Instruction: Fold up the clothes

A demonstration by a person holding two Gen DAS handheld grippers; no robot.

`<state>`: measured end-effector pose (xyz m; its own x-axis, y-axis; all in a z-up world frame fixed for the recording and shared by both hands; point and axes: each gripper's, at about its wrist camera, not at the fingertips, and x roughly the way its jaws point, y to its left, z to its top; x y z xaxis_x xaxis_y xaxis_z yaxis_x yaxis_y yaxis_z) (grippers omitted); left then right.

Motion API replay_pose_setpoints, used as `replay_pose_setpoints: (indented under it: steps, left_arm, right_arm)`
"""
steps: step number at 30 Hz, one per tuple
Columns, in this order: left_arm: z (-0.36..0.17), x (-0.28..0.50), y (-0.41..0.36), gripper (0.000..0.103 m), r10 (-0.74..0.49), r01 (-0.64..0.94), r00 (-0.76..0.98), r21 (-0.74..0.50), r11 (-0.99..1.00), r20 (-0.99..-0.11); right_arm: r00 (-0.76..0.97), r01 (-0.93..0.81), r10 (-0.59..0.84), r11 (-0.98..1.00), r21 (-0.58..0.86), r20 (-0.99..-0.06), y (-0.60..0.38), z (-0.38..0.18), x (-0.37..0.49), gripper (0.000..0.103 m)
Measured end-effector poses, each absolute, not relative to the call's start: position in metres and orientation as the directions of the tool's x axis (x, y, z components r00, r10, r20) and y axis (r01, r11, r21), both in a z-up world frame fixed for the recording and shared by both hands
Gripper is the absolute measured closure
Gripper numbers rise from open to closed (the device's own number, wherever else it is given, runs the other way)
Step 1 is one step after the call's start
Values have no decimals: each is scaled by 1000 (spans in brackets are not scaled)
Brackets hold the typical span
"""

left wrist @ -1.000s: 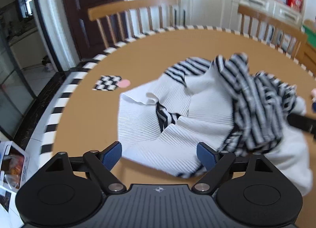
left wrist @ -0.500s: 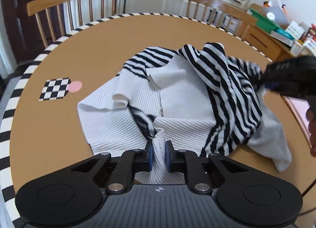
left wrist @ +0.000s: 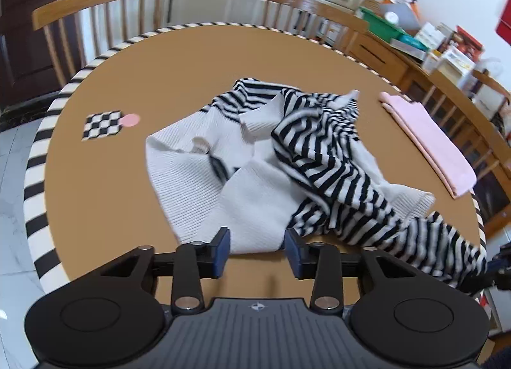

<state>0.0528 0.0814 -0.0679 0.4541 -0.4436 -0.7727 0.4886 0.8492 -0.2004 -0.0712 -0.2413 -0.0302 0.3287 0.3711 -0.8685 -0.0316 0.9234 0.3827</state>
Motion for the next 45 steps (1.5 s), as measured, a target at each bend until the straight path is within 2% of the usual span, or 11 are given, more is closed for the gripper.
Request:
replay_pose_setpoints:
  steps: [5, 10, 13, 15, 18, 24, 28, 32, 34, 39, 45]
  left_arm:
    - [-49, 61, 38, 37, -477, 546, 490, -169, 820, -730]
    - [-59, 73, -24, 38, -525, 614, 443, -181, 768, -727]
    - [-77, 75, -56, 54, -462, 645, 419, -102, 757, -781]
    - [-88, 74, -62, 93, -423, 641, 397, -84, 763, -814]
    - [-94, 69, -56, 96, -386, 615, 396, -71, 785, -833]
    - [-91, 53, -19, 98, -330, 474, 396, -117, 873, -857]
    - [-82, 34, -9, 98, -377, 431, 369, -202, 879, -850]
    - [-63, 22, -12, 89, -398, 465, 435, -177, 867, -808]
    - [-55, 28, -9, 74, -379, 458, 484, -141, 878, -789]
    - [-45, 74, 17, 42, -270, 356, 603, -50, 933, -751]
    - [-85, 167, 21, 36, -99, 290, 639, 120, 949, -763]
  right_arm:
    - [465, -27, 312, 940, 339, -828, -271, 0, -69, 53]
    - [568, 115, 262, 914, 389, -781, -305, -33, -25, 50]
    - [513, 201, 291, 874, 443, -807, -311, -71, -3, 53]
    - [481, 243, 345, 831, 501, -806, -313, -91, 8, 62]
    - [475, 223, 429, 786, 577, -768, -310, -102, 20, 100]
    - [504, 37, 387, 883, 467, -772, -293, -79, 99, 100]
    - [648, -112, 399, 892, 438, -649, -281, -16, 171, 100]
    - [752, -237, 405, 902, 361, -520, -256, 45, 214, 88]
    - [732, -207, 359, 927, 312, -580, -253, 40, 228, 61]
    - [694, -37, 233, 956, 290, -681, -281, -3, 209, 46]
    - [584, 145, 202, 927, 346, -787, -290, -86, 168, 50]
